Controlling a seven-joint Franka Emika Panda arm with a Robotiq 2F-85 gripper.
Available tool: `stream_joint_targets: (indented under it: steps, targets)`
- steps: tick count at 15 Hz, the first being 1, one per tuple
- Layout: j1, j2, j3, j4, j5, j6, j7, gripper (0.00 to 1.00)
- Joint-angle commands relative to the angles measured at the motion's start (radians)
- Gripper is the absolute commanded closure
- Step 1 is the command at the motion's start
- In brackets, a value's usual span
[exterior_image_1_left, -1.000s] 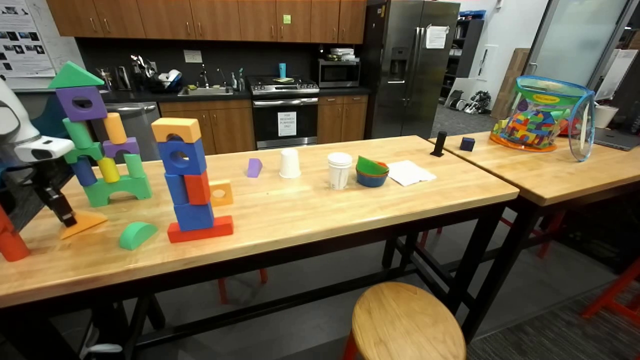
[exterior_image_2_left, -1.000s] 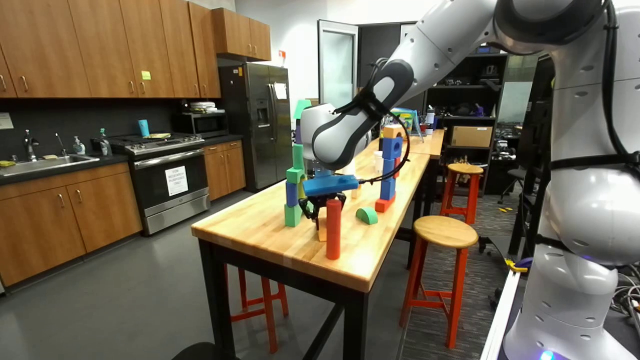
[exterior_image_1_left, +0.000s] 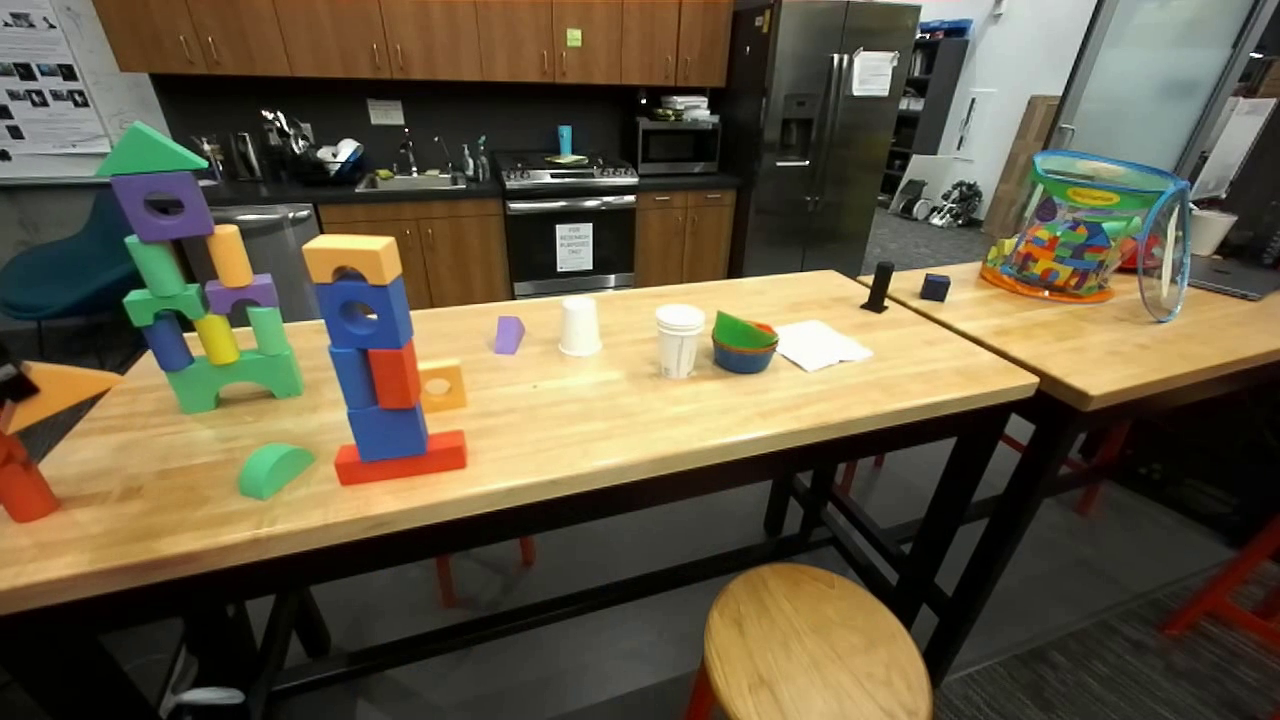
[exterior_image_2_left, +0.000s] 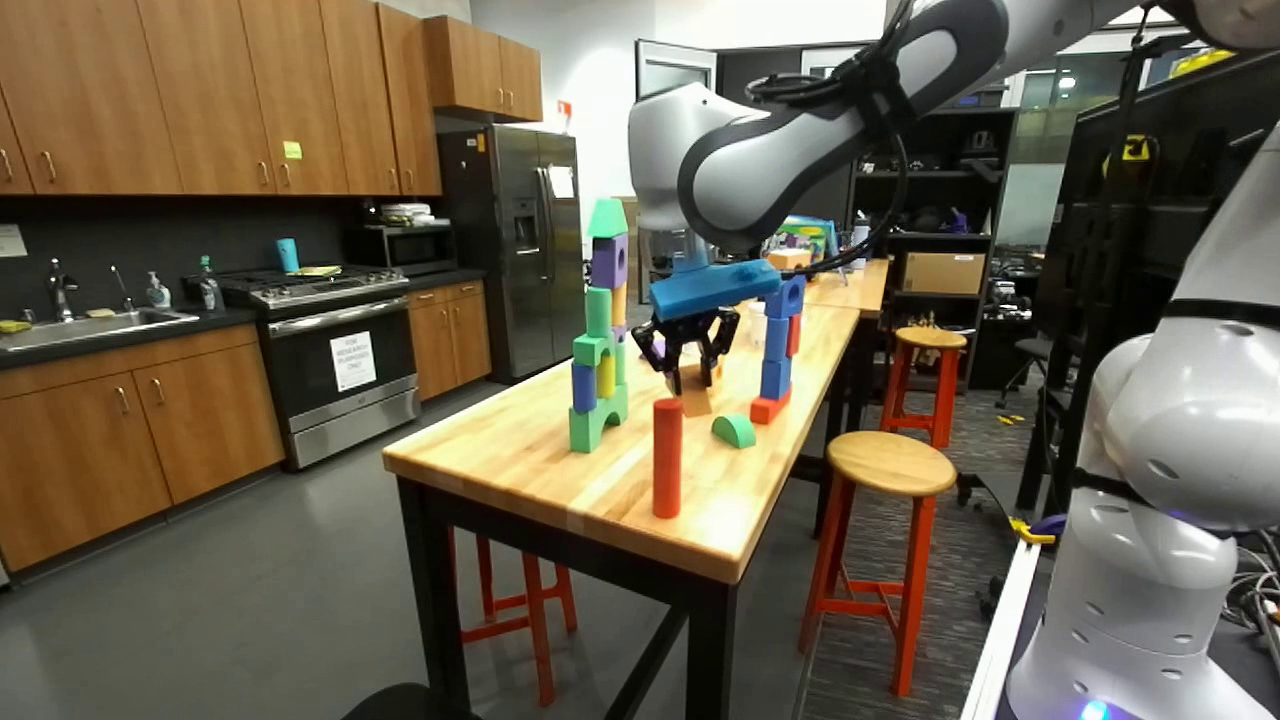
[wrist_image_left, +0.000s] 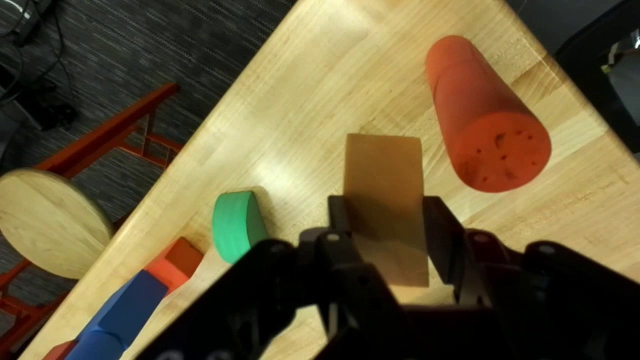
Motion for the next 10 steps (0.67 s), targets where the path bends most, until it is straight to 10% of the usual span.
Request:
stream_joint_targets:
  steps: [1, 10]
  targets:
    - [-0.020, -0.062, 0.029, -0.034, -0.015, -0.019, 0.022, 0.85]
    - [-0.081, -0.274, 0.021, -0.024, 0.010, -0.150, -0.071, 0.85]
